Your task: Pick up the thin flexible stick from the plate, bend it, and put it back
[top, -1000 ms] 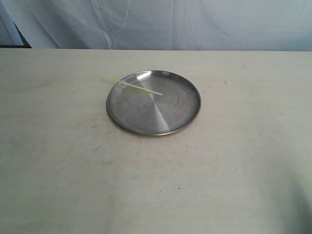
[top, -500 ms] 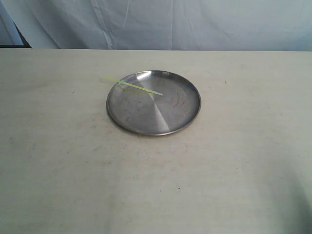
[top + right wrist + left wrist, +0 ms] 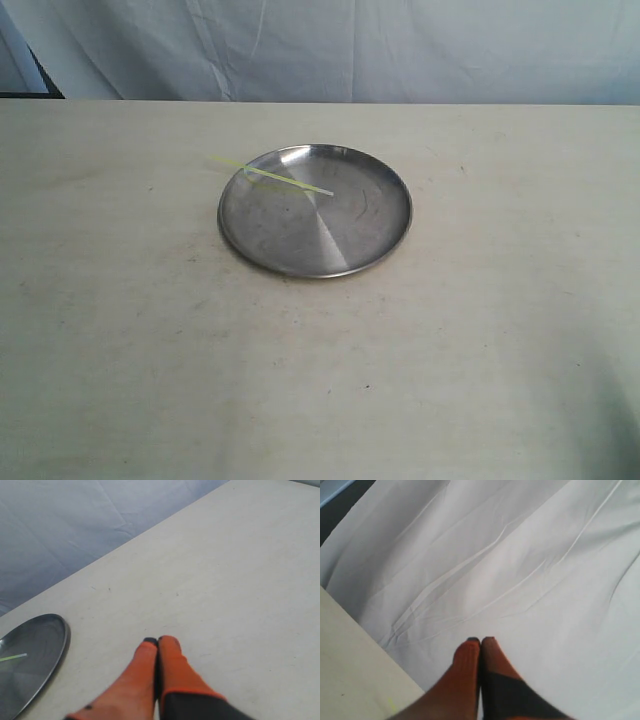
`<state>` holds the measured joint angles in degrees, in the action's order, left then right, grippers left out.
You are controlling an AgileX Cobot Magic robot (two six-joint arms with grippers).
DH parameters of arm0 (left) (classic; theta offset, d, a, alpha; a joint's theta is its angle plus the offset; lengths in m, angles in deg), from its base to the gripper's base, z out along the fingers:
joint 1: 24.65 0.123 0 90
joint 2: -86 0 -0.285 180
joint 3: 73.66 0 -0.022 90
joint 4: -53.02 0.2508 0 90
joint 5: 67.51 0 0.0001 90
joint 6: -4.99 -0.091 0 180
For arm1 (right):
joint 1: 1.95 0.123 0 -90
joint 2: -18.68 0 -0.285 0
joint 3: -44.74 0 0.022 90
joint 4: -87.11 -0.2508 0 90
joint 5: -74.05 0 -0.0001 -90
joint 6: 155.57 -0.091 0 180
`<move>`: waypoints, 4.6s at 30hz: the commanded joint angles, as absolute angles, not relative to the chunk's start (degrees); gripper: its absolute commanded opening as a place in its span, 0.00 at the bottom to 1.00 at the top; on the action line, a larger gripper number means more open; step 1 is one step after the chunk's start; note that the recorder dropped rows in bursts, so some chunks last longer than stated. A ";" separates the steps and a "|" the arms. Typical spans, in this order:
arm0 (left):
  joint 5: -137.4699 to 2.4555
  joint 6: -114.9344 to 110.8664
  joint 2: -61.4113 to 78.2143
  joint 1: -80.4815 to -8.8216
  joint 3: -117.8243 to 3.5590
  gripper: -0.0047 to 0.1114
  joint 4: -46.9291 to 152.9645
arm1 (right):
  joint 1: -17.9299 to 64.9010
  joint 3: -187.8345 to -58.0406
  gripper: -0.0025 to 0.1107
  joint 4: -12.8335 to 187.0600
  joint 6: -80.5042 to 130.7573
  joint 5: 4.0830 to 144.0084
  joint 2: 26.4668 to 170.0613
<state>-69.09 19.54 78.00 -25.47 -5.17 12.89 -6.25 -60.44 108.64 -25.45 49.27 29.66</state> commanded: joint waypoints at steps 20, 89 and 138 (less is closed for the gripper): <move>-82.12 7.21 -5.69 -25.87 -51.82 0.11 12.26 | -5.03 -60.17 0.02 109.02 -25.22 49.44 29.34; -88.23 -20.58 -52.40 -35.14 -79.33 0.54 -33.58 | -5.03 -60.17 0.02 109.02 -25.22 49.20 29.34; -102.23 -22.67 -36.77 -36.90 -82.49 0.04 -18.75 | -5.03 -60.17 0.02 109.02 -25.22 49.40 29.34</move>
